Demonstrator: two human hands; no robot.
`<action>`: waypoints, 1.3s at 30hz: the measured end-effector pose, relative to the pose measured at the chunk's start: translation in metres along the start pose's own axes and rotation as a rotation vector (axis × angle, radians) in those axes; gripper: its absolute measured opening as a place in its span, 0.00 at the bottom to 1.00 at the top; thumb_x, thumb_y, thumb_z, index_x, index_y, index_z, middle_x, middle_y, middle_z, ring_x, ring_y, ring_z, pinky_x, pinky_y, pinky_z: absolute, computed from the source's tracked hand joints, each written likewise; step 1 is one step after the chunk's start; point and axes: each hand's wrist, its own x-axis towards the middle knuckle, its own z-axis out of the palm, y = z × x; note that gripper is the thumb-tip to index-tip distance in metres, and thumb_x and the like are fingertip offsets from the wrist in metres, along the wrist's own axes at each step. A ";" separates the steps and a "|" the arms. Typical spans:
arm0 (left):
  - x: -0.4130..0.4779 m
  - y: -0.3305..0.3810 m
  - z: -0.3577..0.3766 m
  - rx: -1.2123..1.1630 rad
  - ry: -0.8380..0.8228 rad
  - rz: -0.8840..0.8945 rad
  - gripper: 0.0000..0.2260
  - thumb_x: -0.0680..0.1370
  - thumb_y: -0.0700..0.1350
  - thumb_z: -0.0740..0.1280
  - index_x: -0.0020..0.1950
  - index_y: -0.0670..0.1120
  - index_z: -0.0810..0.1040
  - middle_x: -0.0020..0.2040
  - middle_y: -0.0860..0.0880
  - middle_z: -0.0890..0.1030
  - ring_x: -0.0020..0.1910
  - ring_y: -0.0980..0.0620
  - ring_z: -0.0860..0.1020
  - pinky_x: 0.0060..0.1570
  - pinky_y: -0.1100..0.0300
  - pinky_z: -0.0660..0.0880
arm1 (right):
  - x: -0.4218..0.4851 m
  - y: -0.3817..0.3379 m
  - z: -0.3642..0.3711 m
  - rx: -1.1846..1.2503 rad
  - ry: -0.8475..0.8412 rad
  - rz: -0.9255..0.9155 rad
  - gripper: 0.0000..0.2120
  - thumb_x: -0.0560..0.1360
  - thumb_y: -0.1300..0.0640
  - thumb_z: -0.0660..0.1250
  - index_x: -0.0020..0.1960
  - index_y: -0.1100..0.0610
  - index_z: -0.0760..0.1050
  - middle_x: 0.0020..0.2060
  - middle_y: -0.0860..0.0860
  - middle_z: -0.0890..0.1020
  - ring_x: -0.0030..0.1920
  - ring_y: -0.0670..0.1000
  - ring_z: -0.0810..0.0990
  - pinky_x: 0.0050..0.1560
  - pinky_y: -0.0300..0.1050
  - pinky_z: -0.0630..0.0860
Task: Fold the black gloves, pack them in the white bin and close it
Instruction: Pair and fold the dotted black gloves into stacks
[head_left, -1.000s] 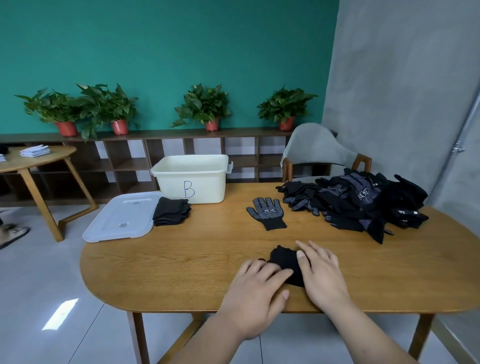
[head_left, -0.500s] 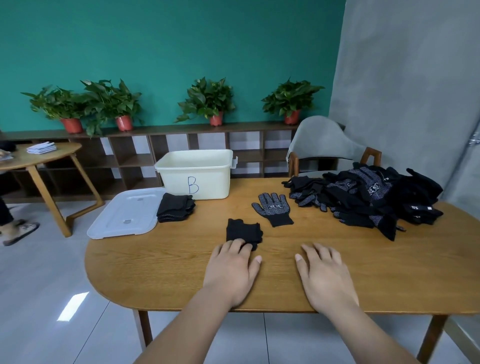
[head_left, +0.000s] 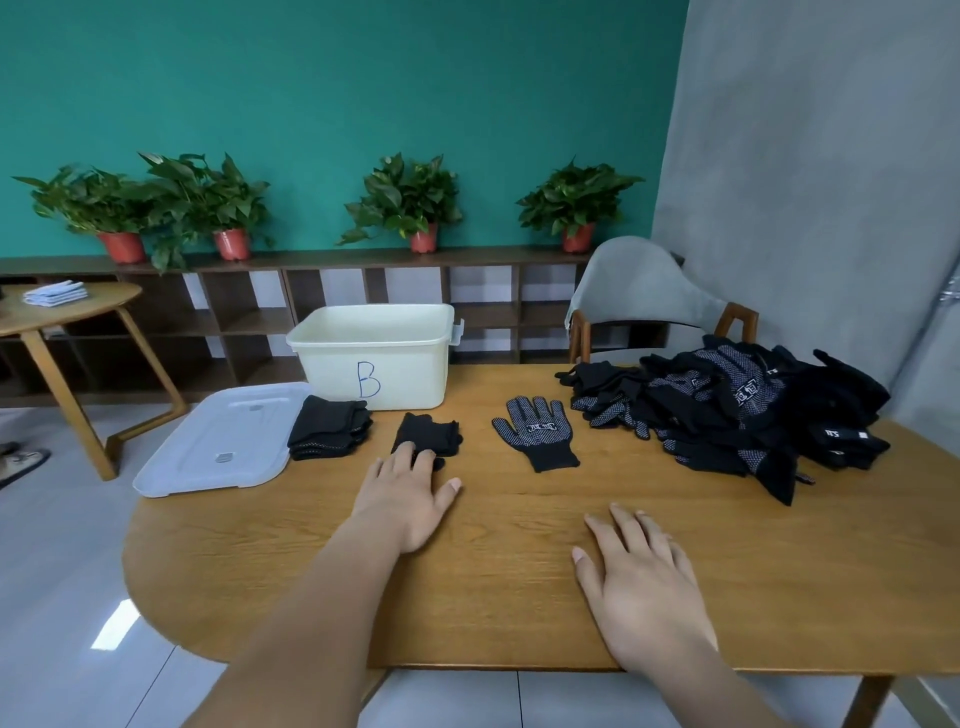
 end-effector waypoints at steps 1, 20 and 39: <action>0.003 -0.003 0.001 -0.013 -0.001 -0.007 0.35 0.84 0.69 0.45 0.86 0.51 0.55 0.86 0.46 0.53 0.84 0.46 0.53 0.83 0.47 0.49 | 0.000 0.000 0.000 0.006 -0.001 -0.002 0.33 0.81 0.32 0.34 0.83 0.40 0.52 0.84 0.44 0.50 0.84 0.51 0.44 0.83 0.54 0.46; 0.012 0.004 0.014 0.050 0.246 0.019 0.32 0.86 0.64 0.44 0.86 0.49 0.54 0.86 0.46 0.52 0.86 0.46 0.45 0.84 0.47 0.44 | 0.001 -0.004 -0.001 0.037 0.023 0.026 0.41 0.74 0.34 0.26 0.83 0.39 0.54 0.84 0.42 0.52 0.84 0.49 0.45 0.83 0.53 0.47; -0.022 0.124 0.040 -0.100 0.154 0.393 0.31 0.84 0.67 0.42 0.84 0.56 0.61 0.84 0.58 0.61 0.84 0.56 0.52 0.83 0.50 0.47 | 0.012 0.016 -0.004 0.658 0.319 0.244 0.22 0.84 0.54 0.61 0.77 0.50 0.70 0.78 0.44 0.67 0.78 0.47 0.63 0.76 0.45 0.64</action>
